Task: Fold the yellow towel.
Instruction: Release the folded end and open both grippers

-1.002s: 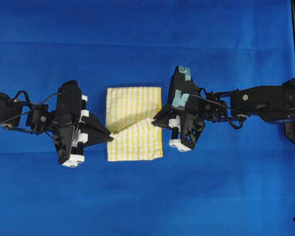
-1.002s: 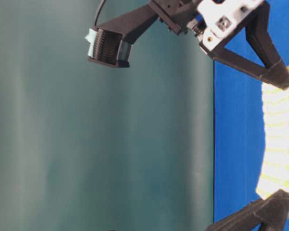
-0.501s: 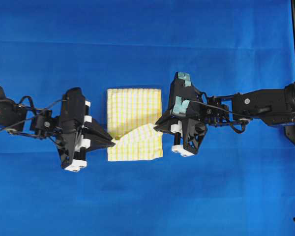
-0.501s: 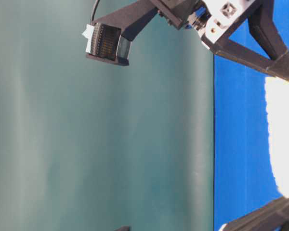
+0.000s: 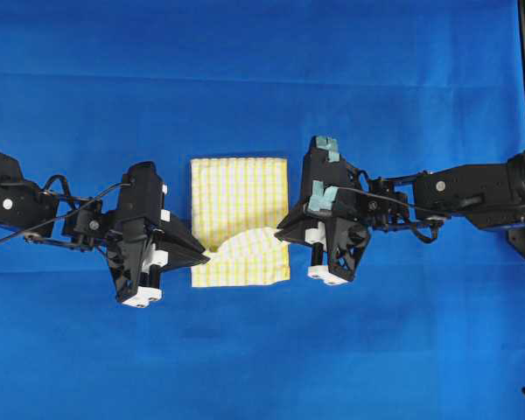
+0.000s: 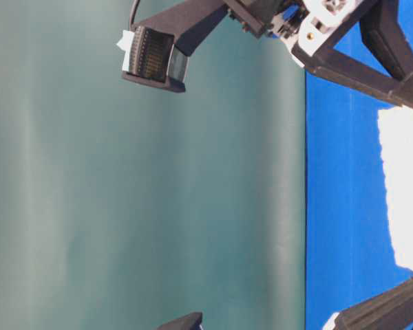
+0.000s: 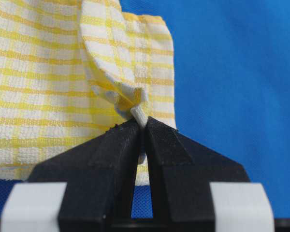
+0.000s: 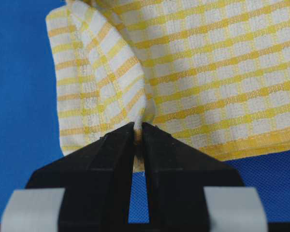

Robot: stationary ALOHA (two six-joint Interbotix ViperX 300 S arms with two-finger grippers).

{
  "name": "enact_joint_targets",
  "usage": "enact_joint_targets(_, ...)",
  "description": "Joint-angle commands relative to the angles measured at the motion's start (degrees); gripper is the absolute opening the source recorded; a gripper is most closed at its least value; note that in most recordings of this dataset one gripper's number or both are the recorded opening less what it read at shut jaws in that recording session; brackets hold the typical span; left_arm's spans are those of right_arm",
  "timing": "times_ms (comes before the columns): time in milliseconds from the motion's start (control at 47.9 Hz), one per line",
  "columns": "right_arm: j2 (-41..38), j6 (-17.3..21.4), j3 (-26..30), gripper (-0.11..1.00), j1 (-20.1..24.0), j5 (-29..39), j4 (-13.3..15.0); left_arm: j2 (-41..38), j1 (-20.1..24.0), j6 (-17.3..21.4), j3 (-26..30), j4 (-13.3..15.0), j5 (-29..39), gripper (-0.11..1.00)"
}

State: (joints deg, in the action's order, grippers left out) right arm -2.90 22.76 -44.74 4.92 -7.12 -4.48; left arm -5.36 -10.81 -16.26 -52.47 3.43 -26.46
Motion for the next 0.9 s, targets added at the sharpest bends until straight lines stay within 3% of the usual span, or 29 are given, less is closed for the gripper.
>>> enact_joint_targets(0, 0.7, -0.1, 0.4, 0.05, 0.4, -0.3, 0.0, 0.9, -0.2, -0.3, 0.7, -0.1, 0.4, 0.03)
enact_joint_targets(292, 0.8, -0.1, 0.5, 0.06, 0.7, -0.2, 0.0, 3.1, -0.2, -0.3, 1.1, 0.0, 5.1, 0.03)
enact_joint_targets(376, 0.8, -0.1, 0.6, 0.08, 0.7, -0.4, 0.1, 4.2, -0.1, -0.2, 0.9, -0.1, 5.4, 0.12)
enact_joint_targets(459, 0.8, -0.1, 0.7, 0.24, 0.9, -0.4, 0.0, 5.4, 0.2, -0.1, 0.5, -0.1, 6.0, 0.34)
enact_joint_targets(564, 1.1, -0.3, 0.8, 0.56, 0.9, -0.2, 0.1, 7.1, 0.4, 0.6, 0.3, -0.1, 7.3, 0.65)
enact_joint_targets(606, 1.7, -0.4, 0.6, 0.68, 0.9, -0.2, 0.4, 8.1, 0.6, 0.9, 0.3, -0.1, 8.6, 0.73)
enact_joint_targets(689, 3.3, -0.9, 0.5, 0.82, 0.9, -0.2, 1.1, 10.1, 1.3, 1.0, 0.3, -0.2, 11.5, 0.68)
enact_joint_targets(877, 11.2, -2.9, -0.1, 0.76, -0.2, 3.3, 3.0, 16.1, 2.5, 2.8, 0.2, -0.4, 18.4, 0.63)
